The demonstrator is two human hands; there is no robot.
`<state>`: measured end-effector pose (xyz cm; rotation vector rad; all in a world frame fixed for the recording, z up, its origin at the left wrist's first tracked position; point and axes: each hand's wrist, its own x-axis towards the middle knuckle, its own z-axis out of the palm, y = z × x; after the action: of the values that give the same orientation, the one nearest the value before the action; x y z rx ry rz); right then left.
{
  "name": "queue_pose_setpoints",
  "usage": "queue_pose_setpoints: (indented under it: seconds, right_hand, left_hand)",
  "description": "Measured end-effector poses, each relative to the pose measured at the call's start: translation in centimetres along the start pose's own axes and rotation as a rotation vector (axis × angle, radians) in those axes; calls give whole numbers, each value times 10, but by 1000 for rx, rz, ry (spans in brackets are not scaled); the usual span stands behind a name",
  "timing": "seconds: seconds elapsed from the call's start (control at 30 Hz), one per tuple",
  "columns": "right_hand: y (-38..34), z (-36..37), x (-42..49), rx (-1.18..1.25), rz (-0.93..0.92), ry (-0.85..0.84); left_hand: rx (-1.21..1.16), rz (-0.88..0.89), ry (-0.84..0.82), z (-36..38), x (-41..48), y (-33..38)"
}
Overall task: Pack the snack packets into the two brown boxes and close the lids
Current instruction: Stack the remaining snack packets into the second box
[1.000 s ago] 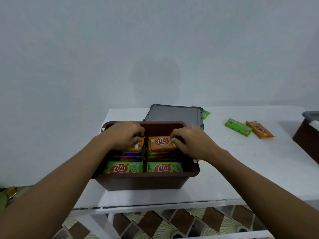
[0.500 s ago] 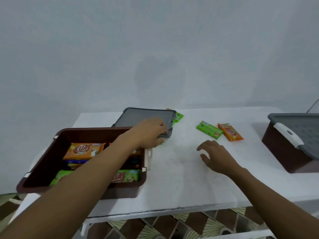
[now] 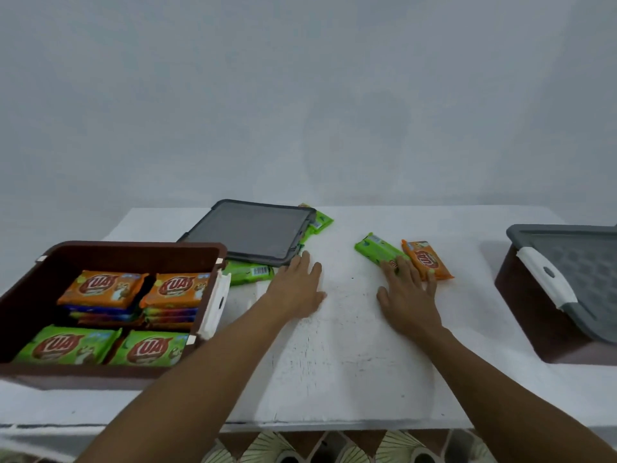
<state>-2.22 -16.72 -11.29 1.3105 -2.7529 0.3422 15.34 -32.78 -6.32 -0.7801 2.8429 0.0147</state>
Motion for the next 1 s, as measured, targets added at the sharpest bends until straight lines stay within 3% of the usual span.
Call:
queue_pose_setpoints:
  seconds: [0.2,0.37,0.6,0.77,0.87,1.0]
  right_hand:
    - [5,7,3,-1,-18,23]
    - [6,7,4,25,-30,50]
    - [6,9,4,6,-19,83]
    - [9,8,8,61,125,79]
    - [10,2,11,180,279,76]
    - [14,-5,10,85,327,94]
  left_hand:
    - [176,-158,233,4,16,-6]
    - [77,-344,211,3,29,-15]
    - [47,-374,219,17,33,-14]
    - [-19,-286,364,37,17,-4]
    - [-102,-115,504,46,6,7]
    - [-215,128,575,53,-4,17]
